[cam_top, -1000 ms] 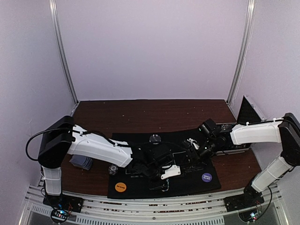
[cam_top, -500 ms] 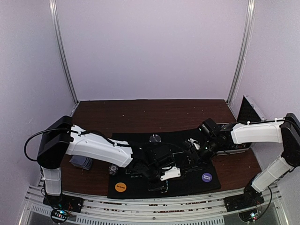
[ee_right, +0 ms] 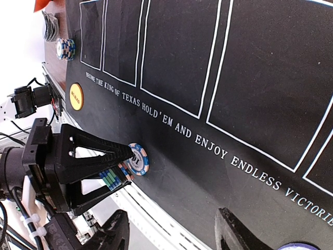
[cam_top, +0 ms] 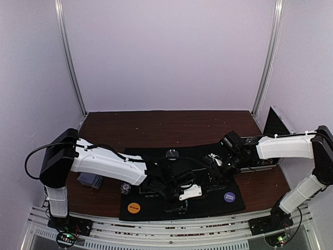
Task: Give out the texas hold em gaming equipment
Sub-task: Place the poker chips pile at the small blind area.
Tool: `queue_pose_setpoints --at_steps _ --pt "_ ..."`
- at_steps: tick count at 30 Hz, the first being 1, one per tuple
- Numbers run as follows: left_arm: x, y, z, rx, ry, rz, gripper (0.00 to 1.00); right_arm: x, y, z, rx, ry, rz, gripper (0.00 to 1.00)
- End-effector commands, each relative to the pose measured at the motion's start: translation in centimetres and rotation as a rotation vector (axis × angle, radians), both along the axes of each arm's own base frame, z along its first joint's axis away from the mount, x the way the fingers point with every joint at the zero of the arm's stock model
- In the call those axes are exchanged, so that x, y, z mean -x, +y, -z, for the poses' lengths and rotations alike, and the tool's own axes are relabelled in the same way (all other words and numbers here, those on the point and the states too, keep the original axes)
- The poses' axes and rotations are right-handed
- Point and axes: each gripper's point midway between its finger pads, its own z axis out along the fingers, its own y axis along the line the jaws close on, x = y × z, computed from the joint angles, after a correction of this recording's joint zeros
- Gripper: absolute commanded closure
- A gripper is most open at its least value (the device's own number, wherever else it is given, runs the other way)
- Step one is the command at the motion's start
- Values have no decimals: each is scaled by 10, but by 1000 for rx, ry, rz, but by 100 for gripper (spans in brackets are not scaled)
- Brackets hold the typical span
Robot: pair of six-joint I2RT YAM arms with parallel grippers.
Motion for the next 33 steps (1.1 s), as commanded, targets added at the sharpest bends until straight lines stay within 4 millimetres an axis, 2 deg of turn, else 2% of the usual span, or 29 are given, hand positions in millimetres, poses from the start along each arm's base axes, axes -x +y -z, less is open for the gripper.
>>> queue_pose_setpoints --at_steps 1,8,15,19,22,33 --pt "2 -6 -7 27 3 4 100 -5 -1 -6 4 -23 0 41" --pt "1 -6 12 -11 4 6 100 -6 -2 -5 16 -25 -2 41" --pt "1 -4 20 -29 2 6 99 -7 -1 -6 18 -29 -4 41" --pt "4 -5 16 -17 11 17 79 -7 -2 -6 20 -31 -7 41" --pt "3 -5 14 -13 4 25 68 -7 -2 -6 25 -33 -10 41" --pt "7 -6 9 2 13 48 50 -10 -2 -11 32 -46 -14 41"
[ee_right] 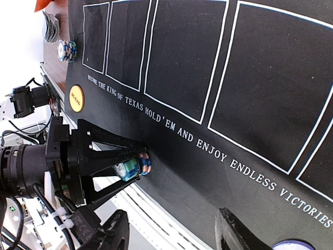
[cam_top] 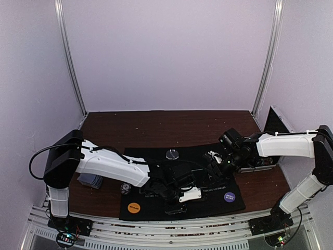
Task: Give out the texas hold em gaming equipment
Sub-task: Place the poker chips pile at the small blind area.
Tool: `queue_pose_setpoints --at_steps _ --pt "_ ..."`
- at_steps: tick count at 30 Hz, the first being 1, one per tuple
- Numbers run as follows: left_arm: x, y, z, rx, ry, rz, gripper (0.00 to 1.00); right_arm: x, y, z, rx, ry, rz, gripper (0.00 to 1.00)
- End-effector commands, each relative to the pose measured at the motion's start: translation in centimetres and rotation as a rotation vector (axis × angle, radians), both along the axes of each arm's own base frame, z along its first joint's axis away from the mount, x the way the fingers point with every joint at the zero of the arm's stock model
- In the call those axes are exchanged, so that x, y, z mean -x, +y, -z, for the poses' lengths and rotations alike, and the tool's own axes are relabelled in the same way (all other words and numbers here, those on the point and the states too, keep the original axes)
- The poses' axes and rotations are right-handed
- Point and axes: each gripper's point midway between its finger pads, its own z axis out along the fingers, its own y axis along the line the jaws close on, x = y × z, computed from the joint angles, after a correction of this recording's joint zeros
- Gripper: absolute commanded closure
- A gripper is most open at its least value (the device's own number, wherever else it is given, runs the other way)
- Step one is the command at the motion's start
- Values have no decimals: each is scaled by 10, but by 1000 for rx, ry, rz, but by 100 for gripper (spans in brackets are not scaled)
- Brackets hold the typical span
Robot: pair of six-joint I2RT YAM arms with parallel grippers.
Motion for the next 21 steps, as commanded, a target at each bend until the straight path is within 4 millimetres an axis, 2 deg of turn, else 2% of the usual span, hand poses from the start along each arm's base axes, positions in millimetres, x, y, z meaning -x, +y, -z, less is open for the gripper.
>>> queue_pose_setpoints --at_steps 1,6,10,12,16,19,21 --pt "5 -9 -8 36 6 32 48 -4 -2 -4 17 -16 -2 41" --pt "1 -14 -17 56 -16 29 39 -6 -1 -6 16 -21 -1 41" --pt "-1 -22 -35 102 -27 21 32 -10 -3 -10 32 -45 7 41" --pt "-3 -25 -48 131 -37 14 29 -14 -5 -13 52 -69 18 41" --pt "-6 -30 -89 222 -63 7 22 -29 -14 -22 117 -145 58 39" --pt "-8 -22 -118 274 -76 -16 17 -42 -22 -32 168 -210 105 36" --pt "-12 -9 -132 292 -67 -54 15 -50 -28 -37 211 -251 144 34"
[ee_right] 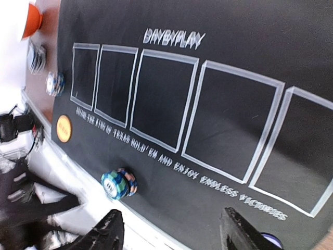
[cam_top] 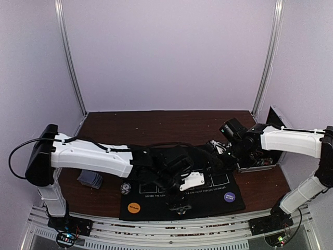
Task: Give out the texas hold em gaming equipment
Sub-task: Place the poker chips pile at the small blind area, then move the pile of poker chips to the small blind area.
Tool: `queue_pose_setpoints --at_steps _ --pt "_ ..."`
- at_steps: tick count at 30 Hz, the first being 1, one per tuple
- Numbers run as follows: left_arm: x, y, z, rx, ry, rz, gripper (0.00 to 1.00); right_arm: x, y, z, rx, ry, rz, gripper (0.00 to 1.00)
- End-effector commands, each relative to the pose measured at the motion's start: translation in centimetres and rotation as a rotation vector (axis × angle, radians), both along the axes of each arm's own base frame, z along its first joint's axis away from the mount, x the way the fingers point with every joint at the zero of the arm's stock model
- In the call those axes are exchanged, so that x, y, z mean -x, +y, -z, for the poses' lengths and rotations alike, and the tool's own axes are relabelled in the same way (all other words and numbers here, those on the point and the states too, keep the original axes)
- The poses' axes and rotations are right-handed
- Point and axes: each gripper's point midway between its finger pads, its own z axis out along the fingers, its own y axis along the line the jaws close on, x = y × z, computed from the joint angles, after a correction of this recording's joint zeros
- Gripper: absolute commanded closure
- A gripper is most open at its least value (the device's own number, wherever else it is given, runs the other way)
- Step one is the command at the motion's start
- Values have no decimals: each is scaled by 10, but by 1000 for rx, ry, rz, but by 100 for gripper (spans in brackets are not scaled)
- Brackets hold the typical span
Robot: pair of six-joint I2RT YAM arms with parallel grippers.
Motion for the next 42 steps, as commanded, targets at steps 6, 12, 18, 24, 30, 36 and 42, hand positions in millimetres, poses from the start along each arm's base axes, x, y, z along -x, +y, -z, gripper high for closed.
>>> queue_pose_setpoints --at_steps 6,12,18,24,30,36,42 --pt "-62 75 -83 153 96 -344 12 -14 -1 -29 227 -220 101 14" --pt "-116 158 -87 148 41 -642 4 23 50 -24 301 -294 50 0" --pt "-126 188 -73 111 27 -722 3 61 102 7 400 -292 -81 0" --pt "-122 189 -65 98 38 -705 3 77 121 41 486 -265 -168 0" --pt "-120 191 -58 85 38 -695 3 87 107 66 589 -232 -220 8" --pt "-120 191 -53 76 38 -695 3 100 101 78 584 -177 -250 23" --pt "-121 191 -52 69 35 -692 3 105 102 88 606 -164 -280 28"
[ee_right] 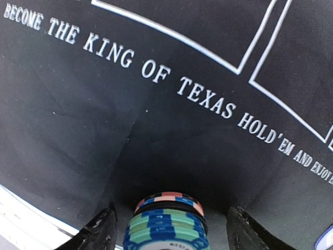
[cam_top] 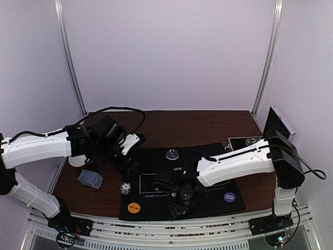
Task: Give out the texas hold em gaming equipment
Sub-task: Move the pile of poker chips to the small blind area.
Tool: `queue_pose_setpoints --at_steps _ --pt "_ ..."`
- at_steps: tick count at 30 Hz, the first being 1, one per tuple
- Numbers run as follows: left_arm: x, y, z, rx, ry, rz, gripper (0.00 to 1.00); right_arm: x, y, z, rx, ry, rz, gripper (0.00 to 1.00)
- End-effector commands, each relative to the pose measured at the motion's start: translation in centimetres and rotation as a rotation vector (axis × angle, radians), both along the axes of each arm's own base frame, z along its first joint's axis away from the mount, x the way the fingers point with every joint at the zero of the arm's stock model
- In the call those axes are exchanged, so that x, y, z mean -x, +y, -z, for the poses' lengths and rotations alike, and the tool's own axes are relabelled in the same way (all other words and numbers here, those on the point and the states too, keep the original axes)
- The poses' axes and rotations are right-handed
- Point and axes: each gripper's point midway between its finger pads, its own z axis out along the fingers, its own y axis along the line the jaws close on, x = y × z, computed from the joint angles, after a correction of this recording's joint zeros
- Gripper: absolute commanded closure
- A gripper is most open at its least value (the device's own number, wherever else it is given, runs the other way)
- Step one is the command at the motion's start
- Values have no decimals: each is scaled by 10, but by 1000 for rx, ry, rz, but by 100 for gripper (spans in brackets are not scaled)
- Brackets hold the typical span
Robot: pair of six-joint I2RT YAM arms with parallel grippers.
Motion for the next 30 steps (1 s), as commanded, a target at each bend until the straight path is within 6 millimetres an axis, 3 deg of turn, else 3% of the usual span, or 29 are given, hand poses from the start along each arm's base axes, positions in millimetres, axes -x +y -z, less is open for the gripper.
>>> queue_pose_setpoints --at_steps 1,8,12,17,30 --pt "-5 -3 -2 13 -22 5 3 9 -7 12 62 24 -32 30" --pt "-6 -2 -2 6 -30 4 3 11 -16 17 94 22 -41 52" --pt "-6 -2 -1 5 -29 6 3 10 -23 19 112 15 -39 73" --pt "-6 -1 -2 5 -33 6 3 3 -40 14 151 -16 -16 89" --pt "-7 3 -1 -15 -46 3 3 -19 -94 7 182 -63 113 92"
